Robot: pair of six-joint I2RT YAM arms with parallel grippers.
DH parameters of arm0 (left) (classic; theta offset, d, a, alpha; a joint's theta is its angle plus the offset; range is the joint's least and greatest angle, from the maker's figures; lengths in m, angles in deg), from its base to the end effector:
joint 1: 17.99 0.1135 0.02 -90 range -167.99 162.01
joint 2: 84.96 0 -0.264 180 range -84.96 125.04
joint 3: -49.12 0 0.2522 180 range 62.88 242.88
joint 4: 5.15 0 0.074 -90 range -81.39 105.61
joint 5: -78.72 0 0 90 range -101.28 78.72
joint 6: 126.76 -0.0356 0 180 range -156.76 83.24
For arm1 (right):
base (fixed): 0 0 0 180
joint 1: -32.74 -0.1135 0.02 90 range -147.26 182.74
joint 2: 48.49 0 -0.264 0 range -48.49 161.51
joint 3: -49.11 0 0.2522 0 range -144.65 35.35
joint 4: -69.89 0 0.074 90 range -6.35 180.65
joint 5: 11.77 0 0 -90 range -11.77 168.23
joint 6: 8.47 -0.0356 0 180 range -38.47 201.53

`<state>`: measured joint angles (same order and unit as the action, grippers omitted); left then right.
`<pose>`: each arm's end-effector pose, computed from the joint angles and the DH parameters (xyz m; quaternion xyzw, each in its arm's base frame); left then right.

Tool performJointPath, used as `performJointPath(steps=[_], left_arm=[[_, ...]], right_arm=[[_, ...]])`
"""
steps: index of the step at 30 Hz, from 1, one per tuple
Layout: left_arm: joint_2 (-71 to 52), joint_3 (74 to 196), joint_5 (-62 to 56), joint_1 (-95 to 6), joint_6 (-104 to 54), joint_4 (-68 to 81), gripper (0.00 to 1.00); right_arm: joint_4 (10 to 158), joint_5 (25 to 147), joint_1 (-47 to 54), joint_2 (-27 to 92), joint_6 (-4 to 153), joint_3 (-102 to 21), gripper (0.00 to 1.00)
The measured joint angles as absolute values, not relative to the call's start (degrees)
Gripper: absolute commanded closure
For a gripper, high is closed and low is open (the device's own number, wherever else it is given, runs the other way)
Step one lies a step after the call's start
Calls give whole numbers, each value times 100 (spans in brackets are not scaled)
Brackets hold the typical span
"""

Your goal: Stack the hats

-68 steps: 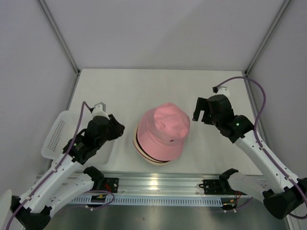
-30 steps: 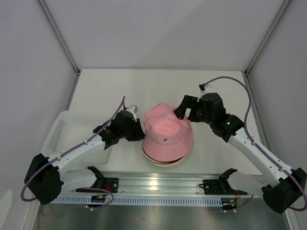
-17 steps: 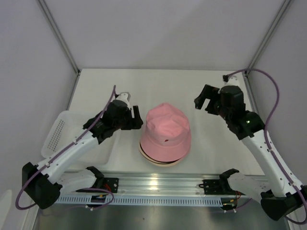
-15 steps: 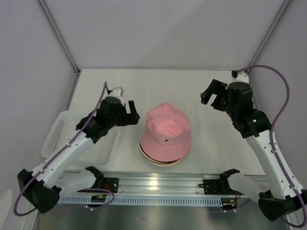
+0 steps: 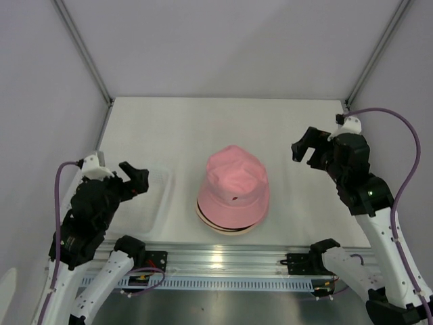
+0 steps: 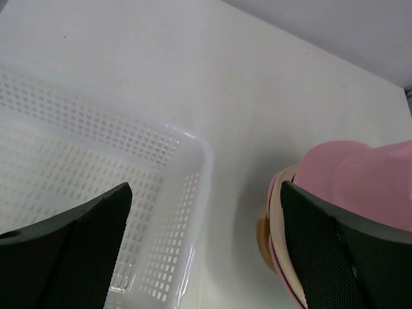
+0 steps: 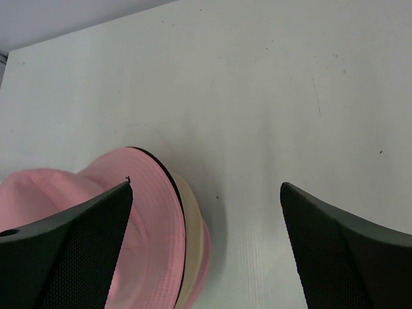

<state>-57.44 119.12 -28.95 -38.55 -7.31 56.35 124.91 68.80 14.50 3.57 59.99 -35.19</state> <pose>0.0730 -0.0158 0.3706 -0.1513 0.7952 -0.1292 0.5728 0.1648 0.0482 0.4140 0.0694 0.8284 0.1233 0.5420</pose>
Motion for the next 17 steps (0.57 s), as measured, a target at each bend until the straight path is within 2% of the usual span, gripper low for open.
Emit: performJointPath(steps=[7, 17], left_arm=[[-6795, 10638, -2649, -3849, -729, 5550, 0], [-6668, 10538, -2391, -3849, -729, 5375, 1]], right_arm=[[12364, 7072, 1450, -990, 5916, -2433, 0], [12419, 6995, 1457, -745, 5857, -2435, 0]])
